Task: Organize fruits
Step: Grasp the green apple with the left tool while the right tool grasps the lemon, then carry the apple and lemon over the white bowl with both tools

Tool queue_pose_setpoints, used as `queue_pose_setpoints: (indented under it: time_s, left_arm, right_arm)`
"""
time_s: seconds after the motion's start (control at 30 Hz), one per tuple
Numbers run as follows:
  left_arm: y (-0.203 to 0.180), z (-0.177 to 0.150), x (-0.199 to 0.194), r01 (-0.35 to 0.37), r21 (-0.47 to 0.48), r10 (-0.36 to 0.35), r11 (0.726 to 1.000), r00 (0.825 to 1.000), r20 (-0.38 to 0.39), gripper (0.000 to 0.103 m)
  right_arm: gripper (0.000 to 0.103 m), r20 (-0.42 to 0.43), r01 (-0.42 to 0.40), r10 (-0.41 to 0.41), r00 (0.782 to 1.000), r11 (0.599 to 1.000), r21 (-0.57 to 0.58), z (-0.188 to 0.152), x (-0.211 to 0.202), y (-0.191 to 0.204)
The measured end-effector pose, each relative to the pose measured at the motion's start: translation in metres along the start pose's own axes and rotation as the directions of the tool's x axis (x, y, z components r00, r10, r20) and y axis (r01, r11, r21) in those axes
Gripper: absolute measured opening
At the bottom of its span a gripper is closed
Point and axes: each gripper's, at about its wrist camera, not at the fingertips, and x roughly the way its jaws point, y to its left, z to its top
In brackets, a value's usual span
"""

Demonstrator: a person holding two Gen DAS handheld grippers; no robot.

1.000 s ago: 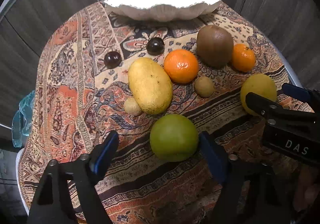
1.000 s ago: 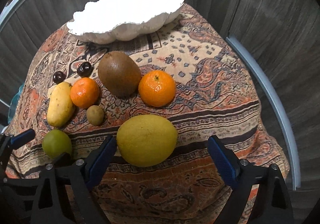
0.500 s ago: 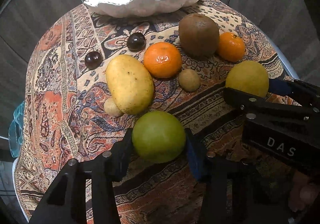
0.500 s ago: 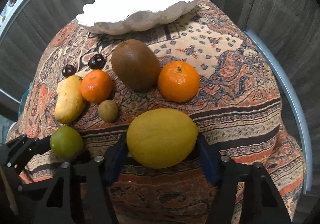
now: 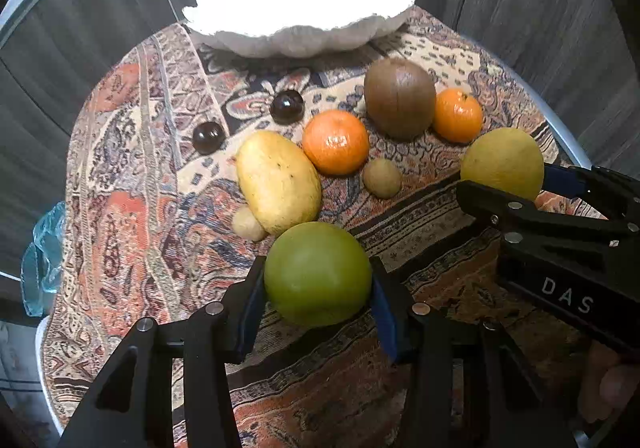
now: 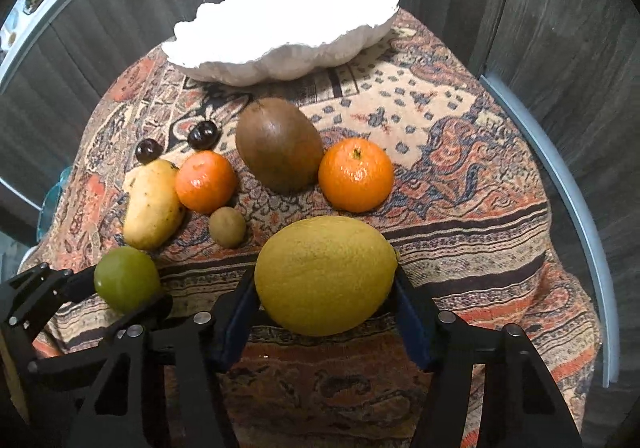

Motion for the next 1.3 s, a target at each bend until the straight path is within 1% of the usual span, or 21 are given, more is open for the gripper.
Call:
queue_pose_setpoints:
  time_s: [0.2, 0.33, 0.63, 0.87, 1.0, 1.1, 1.3]
  left_arm:
    - [0.012, 0.011, -0.024, -0.016, -0.032, 0.018, 0.999, 0.998, 0.059, 0.047]
    - [0.020, 0.020, -0.037, -0.030, -0.036, 0.033, 0.999, 0.995, 0.091, 0.047]
    - [0.041, 0.052, -0.061, -0.038, -0.064, 0.048, 0.997, 0.984, 0.170, 0.047]
    - [0.056, 0.086, -0.069, -0.029, -0.069, 0.044, 0.997, 0.971, 0.233, 0.047]
    - [0.064, 0.113, -0.065, -0.019, -0.073, 0.038, 0.997, 0.964, 0.262, 0.047]
    - [0.069, 0.132, -0.062, -0.025, -0.071, 0.044, 0.997, 0.959, 0.281, 0.047]
    - [0.079, 0.169, -0.044, -0.014, -0.089, 0.039, 0.996, 0.958, 0.285, 0.047]
  right_arm:
    - [0.063, 0.037, 0.007, -0.006, 0.999, 1.000, -0.015, 0.006, -0.021, 0.008]
    - [0.063, 0.069, 0.007, -0.005, 0.998, 1.000, -0.018, 0.014, -0.036, 0.014]
    - [0.063, 0.121, 0.011, -0.007, 0.993, 0.999, -0.032, 0.038, -0.057, 0.025]
    - [0.063, 0.180, 0.013, -0.006, 0.984, 0.999, -0.037, 0.072, -0.067, 0.030]
    - [0.063, 0.227, 0.029, -0.018, 0.974, 0.999, -0.045, 0.098, -0.067, 0.032]
    - [0.063, 0.255, 0.044, -0.032, 0.966, 0.998, -0.043, 0.121, -0.062, 0.033]
    - [0.063, 0.285, 0.069, -0.057, 0.957, 0.997, -0.031, 0.156, -0.053, 0.029]
